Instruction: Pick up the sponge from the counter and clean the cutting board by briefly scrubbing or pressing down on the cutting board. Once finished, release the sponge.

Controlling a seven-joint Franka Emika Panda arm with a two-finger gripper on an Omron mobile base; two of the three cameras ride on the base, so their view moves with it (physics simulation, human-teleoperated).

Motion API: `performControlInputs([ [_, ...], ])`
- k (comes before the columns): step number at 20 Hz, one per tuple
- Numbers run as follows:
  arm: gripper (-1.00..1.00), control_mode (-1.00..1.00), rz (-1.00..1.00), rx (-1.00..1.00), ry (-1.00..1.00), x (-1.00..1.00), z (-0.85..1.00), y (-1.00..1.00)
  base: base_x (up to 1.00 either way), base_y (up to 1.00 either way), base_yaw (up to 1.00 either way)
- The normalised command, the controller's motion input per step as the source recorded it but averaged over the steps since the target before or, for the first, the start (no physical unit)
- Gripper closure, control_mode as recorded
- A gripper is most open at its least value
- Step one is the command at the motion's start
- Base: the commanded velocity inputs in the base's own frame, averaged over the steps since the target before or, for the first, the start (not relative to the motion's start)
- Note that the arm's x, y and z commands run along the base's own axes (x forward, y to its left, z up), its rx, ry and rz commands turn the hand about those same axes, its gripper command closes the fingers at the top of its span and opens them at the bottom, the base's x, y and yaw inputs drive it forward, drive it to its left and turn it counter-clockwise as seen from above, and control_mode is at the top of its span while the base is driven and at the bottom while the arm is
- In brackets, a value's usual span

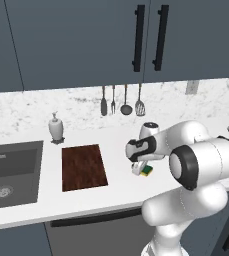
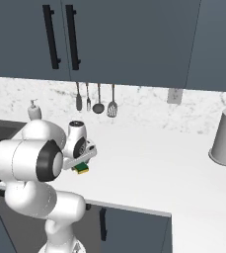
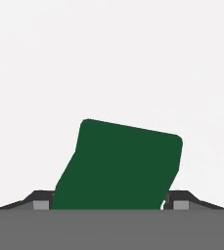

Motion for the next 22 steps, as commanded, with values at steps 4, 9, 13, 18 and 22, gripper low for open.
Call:
performControlInputs([
  [4, 1.00, -1.00, 0.06, 0.00, 0.00, 0.00, -0.03, 0.00, 0.00, 0.00, 0.00],
  [9, 1.00, -1.00, 0.05, 0.00, -0.06, -0.08, 0.13, 0.00, 0.00, 0.00, 0.00],
  [13, 1.00, -1.00, 0.03, 0.00, -0.03, -0.14, 0.61, 0.18, 0.00, 0.00, 0.00],
  [18, 1.00, -1.00, 0.08, 0.03, 0.14, 0.02, 0.45, 0.59, 0.00, 0.00, 0.00],
  [22, 1.00, -1.00, 0.20, 0.13, 0.04, 0.18, 0.30, 0.56, 0.00, 0.00, 0.00],
])
